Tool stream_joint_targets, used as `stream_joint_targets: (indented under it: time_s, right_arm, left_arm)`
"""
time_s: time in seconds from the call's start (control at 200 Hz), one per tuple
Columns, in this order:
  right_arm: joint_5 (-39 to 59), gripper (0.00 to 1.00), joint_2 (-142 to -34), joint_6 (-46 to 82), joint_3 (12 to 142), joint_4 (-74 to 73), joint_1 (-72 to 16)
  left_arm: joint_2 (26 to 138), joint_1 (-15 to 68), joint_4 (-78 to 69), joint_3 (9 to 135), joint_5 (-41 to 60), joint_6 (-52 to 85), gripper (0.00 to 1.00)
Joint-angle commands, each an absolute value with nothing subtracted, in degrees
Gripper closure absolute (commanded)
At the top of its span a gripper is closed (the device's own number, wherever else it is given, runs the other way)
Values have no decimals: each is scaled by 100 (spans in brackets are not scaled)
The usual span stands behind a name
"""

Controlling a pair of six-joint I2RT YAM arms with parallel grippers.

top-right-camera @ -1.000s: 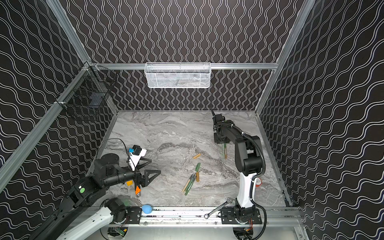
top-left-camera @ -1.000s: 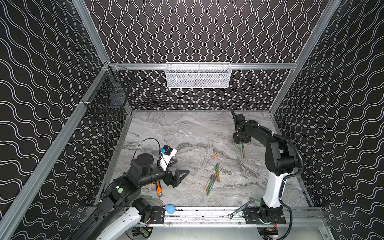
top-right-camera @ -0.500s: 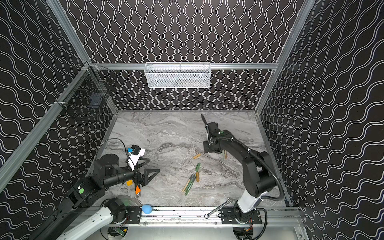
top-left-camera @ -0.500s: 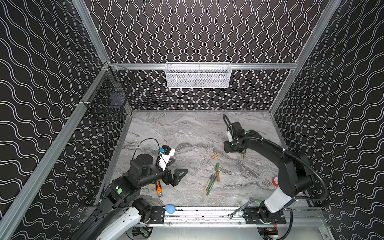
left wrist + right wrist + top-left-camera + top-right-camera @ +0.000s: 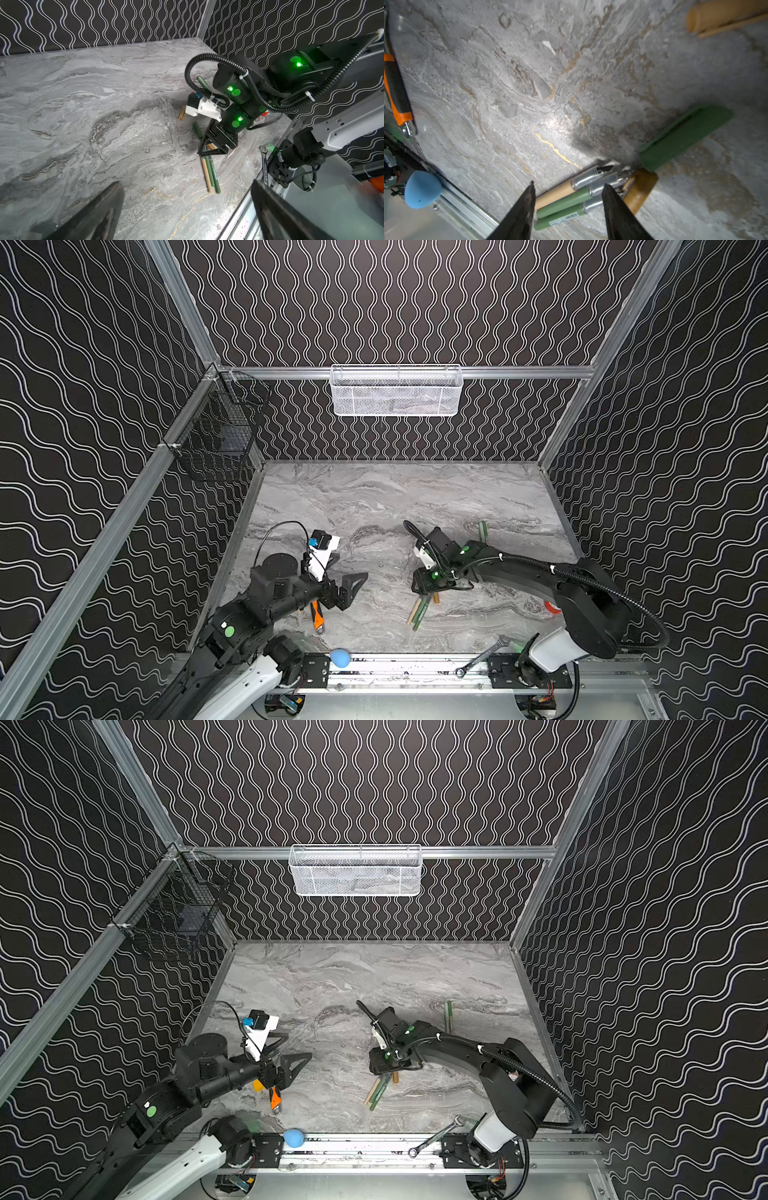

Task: Insert the pens into the pen caps
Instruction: 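Reach the right gripper down to the pen pile and grasp a tan pen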

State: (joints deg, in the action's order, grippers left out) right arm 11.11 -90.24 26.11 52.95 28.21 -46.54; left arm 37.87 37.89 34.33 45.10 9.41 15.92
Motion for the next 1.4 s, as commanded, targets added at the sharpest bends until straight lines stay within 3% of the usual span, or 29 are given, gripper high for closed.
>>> stream_joint_targets:
  time_s: [0.0,0.38,1.391]
  right_arm:
    - [1169,46,-9015,2904,5237,2615,-4693]
    - [1196,48,-9538,2922,5544,2603,-4759]
    - [1026,52,-9499,3018,5429,3001,-5023]
  left_arm:
    - [3775,3779,3362,4533,778,1531,2]
    - [3679,3753,3401,4544,763,1493,1]
    - [3516,3672,3398,4543,818,1452,1]
